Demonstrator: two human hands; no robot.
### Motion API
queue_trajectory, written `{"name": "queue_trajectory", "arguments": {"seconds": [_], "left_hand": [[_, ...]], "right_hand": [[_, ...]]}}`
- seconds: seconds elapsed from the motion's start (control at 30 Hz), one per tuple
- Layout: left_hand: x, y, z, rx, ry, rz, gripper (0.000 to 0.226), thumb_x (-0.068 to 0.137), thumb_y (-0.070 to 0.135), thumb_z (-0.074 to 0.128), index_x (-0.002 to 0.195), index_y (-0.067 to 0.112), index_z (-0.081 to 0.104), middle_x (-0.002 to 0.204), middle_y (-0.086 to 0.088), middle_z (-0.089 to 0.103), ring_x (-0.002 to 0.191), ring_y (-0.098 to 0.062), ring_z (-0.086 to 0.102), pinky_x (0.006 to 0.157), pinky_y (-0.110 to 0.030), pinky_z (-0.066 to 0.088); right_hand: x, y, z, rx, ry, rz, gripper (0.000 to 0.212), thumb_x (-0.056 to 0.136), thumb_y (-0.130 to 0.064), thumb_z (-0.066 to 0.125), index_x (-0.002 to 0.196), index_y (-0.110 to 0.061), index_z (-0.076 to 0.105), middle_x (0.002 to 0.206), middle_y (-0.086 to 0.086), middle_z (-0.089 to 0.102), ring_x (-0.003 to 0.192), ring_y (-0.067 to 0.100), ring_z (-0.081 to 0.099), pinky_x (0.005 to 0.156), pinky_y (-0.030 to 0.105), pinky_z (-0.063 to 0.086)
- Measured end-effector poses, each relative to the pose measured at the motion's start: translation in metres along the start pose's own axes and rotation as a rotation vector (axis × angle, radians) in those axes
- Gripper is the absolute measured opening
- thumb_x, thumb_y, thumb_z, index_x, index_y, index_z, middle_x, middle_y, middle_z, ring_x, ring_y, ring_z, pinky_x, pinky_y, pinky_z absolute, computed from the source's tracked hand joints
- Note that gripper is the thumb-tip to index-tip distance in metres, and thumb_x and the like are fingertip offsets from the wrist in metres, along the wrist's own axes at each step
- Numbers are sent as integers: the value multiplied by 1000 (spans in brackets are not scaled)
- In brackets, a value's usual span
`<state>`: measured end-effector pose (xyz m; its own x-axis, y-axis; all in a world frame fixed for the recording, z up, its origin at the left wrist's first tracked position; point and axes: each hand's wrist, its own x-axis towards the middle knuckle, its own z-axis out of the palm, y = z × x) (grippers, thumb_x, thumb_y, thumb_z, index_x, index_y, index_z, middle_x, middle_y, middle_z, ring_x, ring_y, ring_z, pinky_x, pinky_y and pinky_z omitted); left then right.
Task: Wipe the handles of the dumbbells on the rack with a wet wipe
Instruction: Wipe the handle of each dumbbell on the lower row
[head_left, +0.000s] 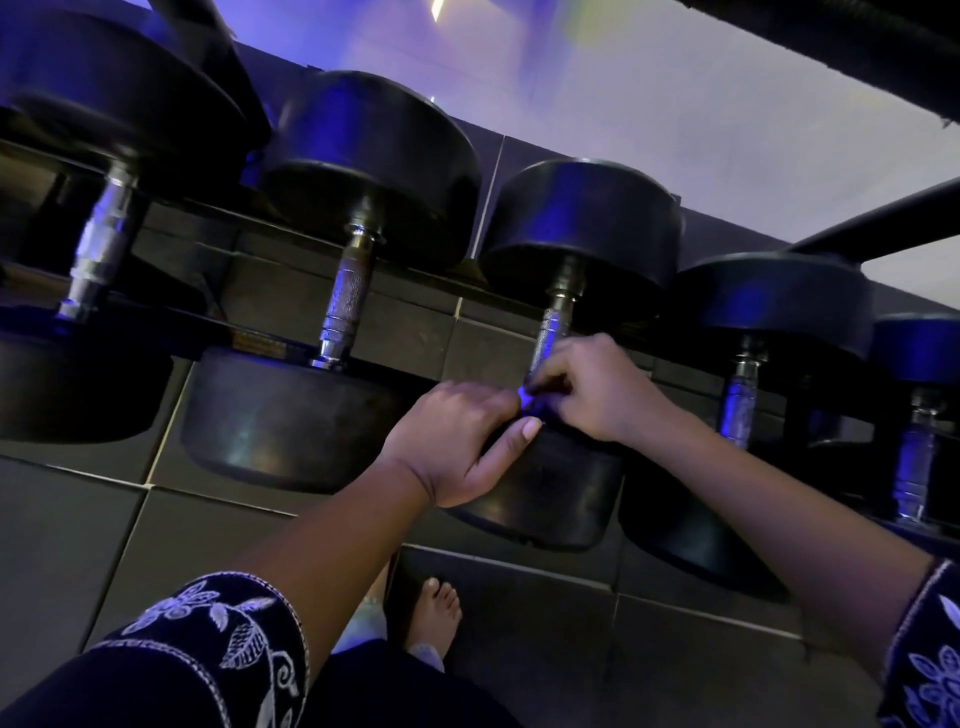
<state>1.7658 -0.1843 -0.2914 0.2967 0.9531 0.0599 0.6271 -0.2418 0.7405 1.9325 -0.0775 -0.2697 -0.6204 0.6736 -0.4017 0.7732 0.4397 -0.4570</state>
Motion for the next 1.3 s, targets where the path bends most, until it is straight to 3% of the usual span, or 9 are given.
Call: {"name": "queue_trajectory", "arguments": {"seconds": [0.13, 0.33, 0.5, 0.63, 0.73, 0.83, 1.03, 1.2, 1.3], "left_hand": [[0, 2, 0, 7, 14, 0, 36, 99, 45, 32, 81, 20, 50, 71, 7, 42, 69, -28, 55, 65, -33, 40], [0, 2, 0, -10, -4, -11, 39, 99, 49, 28, 86, 22, 53, 73, 3, 55, 71, -25, 57, 68, -36, 44], [-1, 3, 0, -28, 15, 6, 32, 100, 47, 29, 86, 27, 49, 74, 13, 41, 69, -21, 54, 66, -33, 41], [0, 2, 0, -13, -2, -8, 34, 100, 48, 27, 83, 26, 48, 73, 12, 41, 68, -19, 51, 66, -32, 39], [-2, 2, 0, -21, 0, -4, 31, 100, 49, 26, 84, 29, 45, 74, 12, 41, 69, -20, 52, 66, -32, 39], [0, 3, 0, -37, -10, 6, 25, 100, 48, 27, 91, 33, 45, 76, 11, 45, 72, -23, 55, 67, -32, 41], [0, 1, 1, -32, 4, -2, 41, 100, 47, 29, 84, 19, 54, 74, 9, 46, 69, -21, 53, 64, -33, 41], [0, 1, 1, -32, -6, -6, 39, 100, 49, 28, 86, 21, 52, 74, 2, 54, 71, -26, 55, 65, -35, 43], [0, 1, 0, -34, -9, -8, 38, 100, 49, 27, 88, 23, 51, 76, 0, 55, 72, -26, 56, 66, -36, 43]], "right_hand": [[-16, 7, 5, 274, 186, 118, 21, 70, 4, 73, 83, -13, 75, 80, -4, 66, 71, 9, 65, 68, 16, 51], [-18, 19, 12, 524, 214, 275, 25, 68, 2, 79, 71, -22, 71, 72, -5, 71, 66, 4, 65, 65, 17, 52], [-9, 25, 23, 1283, 308, 574, 14, 77, 9, 64, 88, 0, 65, 83, 15, 70, 76, 25, 68, 67, 27, 57], [23, 35, 23, 1621, 460, 726, 25, 85, 10, 49, 102, -4, 62, 87, 13, 69, 80, 23, 66, 63, 27, 58], [20, 30, 31, 1650, 216, 728, 33, 91, 6, 33, 114, 4, 57, 104, 20, 69, 87, 26, 67, 63, 27, 58], [4, 27, 39, 1578, -1, 787, 30, 92, 9, 29, 88, -1, 57, 70, 13, 71, 62, 20, 70, 54, 28, 58], [27, 37, 25, 1711, -59, 617, 46, 84, 10, 18, 120, 14, 45, 92, 23, 70, 81, 28, 71, 67, 32, 58], [15, 36, 47, 1681, -204, 679, 43, 82, 6, 30, 93, -3, 70, 85, 15, 73, 75, 21, 71, 66, 29, 59], [20, 39, 42, 1596, -216, 687, 44, 86, 9, 22, 97, -3, 63, 83, 13, 73, 72, 20, 71, 64, 27, 58]]}}
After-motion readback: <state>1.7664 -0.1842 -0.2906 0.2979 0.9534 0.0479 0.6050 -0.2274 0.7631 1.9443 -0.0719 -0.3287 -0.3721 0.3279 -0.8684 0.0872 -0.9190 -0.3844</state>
